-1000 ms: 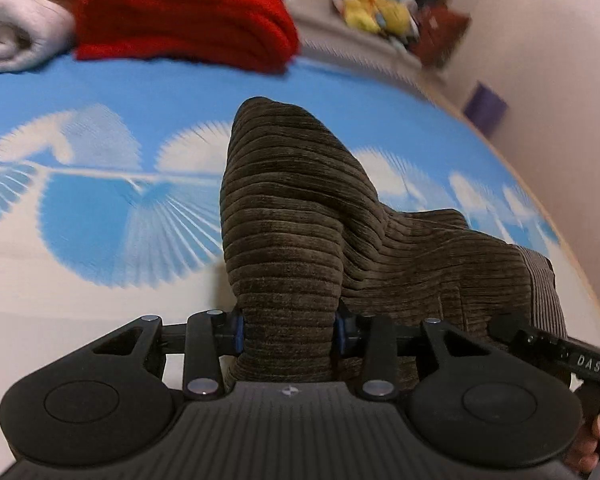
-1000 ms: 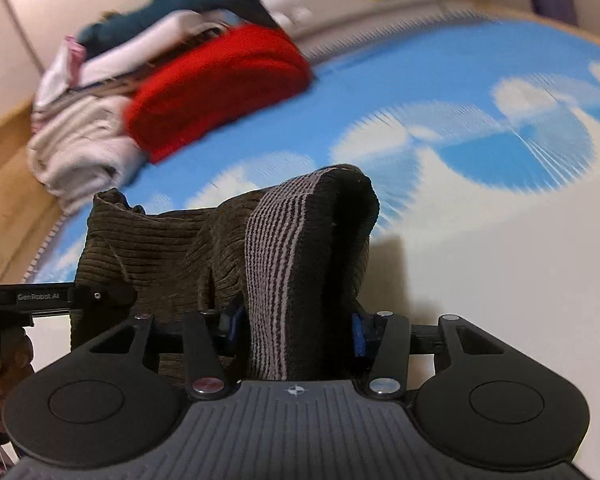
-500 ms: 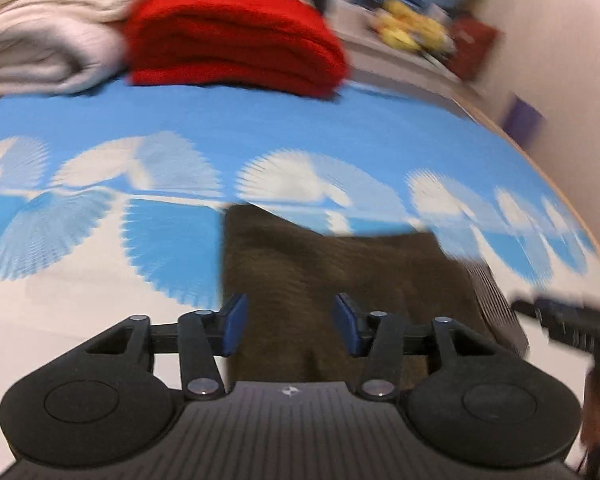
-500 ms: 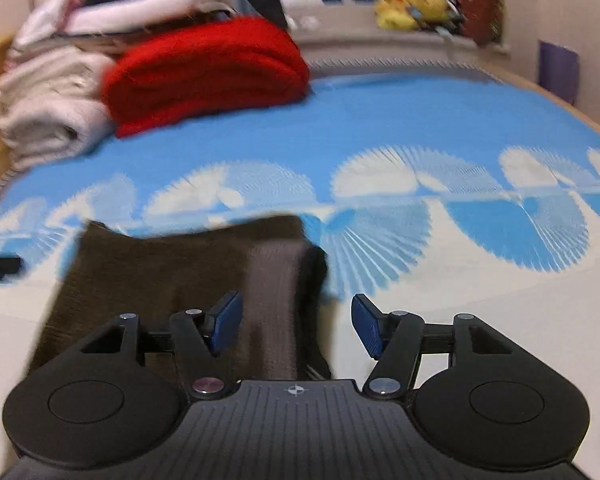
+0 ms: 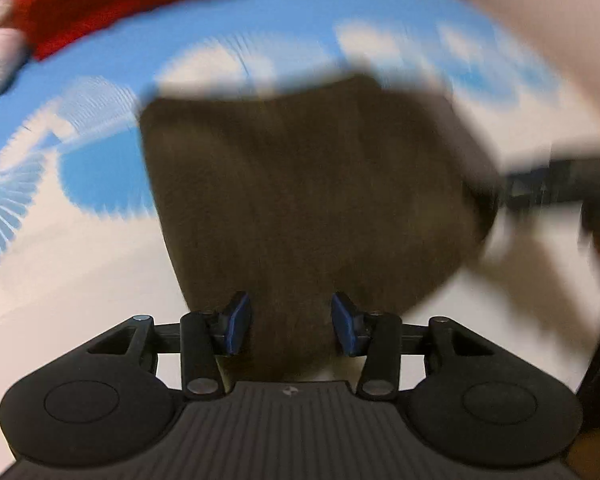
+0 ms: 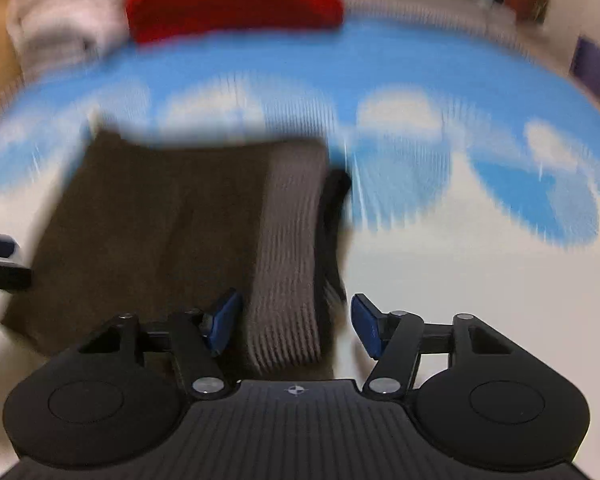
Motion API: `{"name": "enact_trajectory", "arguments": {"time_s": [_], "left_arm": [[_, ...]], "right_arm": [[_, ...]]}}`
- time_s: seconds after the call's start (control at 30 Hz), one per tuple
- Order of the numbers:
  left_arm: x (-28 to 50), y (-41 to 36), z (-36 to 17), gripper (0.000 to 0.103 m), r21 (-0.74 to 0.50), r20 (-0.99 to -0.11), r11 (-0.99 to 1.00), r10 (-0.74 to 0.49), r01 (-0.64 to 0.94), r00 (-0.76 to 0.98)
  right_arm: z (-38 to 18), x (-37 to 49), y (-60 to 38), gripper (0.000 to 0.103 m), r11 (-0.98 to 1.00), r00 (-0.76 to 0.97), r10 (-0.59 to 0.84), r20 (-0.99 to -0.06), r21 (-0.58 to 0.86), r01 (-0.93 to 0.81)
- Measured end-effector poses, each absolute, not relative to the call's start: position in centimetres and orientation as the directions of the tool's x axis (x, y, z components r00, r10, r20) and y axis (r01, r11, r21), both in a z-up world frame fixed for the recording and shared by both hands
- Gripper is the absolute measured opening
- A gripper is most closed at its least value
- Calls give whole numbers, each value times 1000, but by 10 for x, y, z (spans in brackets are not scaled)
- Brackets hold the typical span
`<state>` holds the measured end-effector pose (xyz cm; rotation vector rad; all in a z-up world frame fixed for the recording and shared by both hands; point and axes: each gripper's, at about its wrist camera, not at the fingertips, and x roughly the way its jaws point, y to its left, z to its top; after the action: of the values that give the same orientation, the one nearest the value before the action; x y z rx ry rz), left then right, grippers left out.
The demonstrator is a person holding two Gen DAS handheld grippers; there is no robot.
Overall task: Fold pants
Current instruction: 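Release the folded pants with both grippers and pull back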
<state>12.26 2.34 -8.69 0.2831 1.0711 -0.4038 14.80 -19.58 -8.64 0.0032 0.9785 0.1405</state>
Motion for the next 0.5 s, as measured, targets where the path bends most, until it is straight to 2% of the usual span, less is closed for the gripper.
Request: {"name": "enact_trajectory", "arguments": {"time_s": [0.03,0.13,0.23,0.3,0.37,0.47,0.5], "left_arm": [[114,16,-88,54,101,-879,863,-156,495,451],[99,7,-69,54,166,-835,856,-142,490,531],[92,14,-41,67,136,-769,910,-153,393,621],[85,17,-15,77,149,-717,943,-103,296,690],[71,20,8,83,137,-656,966,-79,221,751],[43,11,34,87,146,-588,974,-57,175,807],[30,8,40,89,151,-565,977,-42,153,824]], "right_arm": [[-90,149,-202,73,993,531,119,-839,95,-73],[-70,150,-208,70,988,563,143,-814,146,-40],[-28,137,-204,69,996,685,91,-723,66,-62],[-3,130,-209,70,993,737,119,-665,89,-79],[21,115,-212,76,989,780,149,-608,104,-108],[47,90,-215,89,986,830,164,-533,93,-135],[51,82,-217,90,984,839,175,-515,96,-147]]}}
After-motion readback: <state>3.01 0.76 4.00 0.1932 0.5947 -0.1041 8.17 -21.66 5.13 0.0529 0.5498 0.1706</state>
